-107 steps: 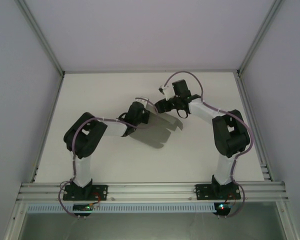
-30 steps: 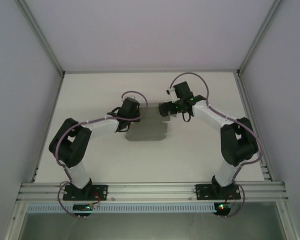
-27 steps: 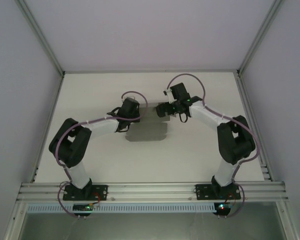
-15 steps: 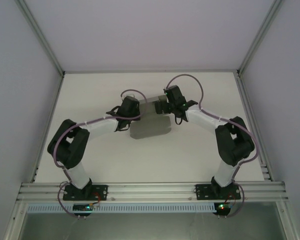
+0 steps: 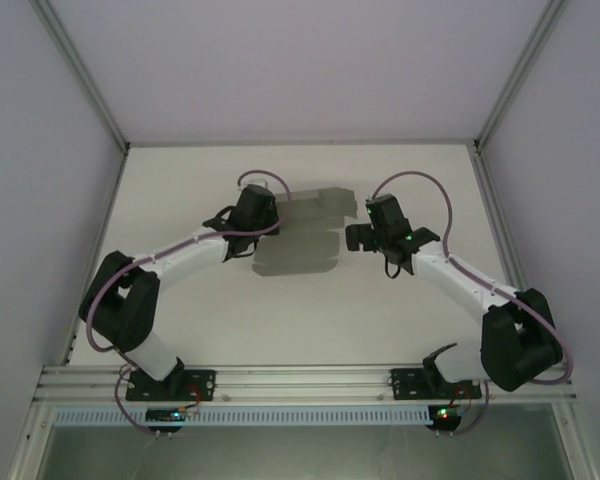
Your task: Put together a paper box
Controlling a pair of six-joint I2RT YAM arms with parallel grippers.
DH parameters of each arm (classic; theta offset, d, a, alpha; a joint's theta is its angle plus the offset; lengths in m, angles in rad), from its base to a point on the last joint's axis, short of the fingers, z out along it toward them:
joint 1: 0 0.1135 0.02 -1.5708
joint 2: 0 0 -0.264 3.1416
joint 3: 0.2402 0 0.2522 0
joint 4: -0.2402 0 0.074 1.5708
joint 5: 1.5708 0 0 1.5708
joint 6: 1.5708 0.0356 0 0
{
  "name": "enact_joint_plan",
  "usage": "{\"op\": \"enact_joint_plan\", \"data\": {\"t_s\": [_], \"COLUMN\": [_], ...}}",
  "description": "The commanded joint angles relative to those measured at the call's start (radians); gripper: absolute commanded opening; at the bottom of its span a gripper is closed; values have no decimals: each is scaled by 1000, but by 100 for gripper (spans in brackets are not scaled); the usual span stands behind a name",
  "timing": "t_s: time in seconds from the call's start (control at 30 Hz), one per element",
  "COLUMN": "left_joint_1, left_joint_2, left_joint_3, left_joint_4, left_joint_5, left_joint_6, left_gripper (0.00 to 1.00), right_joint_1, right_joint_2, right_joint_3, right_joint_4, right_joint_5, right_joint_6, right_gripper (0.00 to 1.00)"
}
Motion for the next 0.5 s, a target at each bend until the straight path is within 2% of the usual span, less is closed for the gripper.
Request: {"op": "enact_joint_plan", "data": {"t_s": [0.0, 0.17, 0.47], "left_joint_1": [-3, -3, -3], "left_joint_2": [-43, -54, -26], "left_joint_3": [26, 16, 32], "left_joint_4": [-26, -31, -38], "left_joint_5": [18, 30, 43], "left_joint_6": [19, 18, 1], "left_gripper": [0, 0, 0], "right_joint_1": [-17, -37, -10], "right_joint_2": [31, 140, 238], "right_joint_3": [8, 94, 213], "right_joint_4": [53, 139, 209], "right_joint_5": [-32, -87, -301], "right_joint_6": [4, -30, -91], "right_gripper": [99, 99, 99]}}
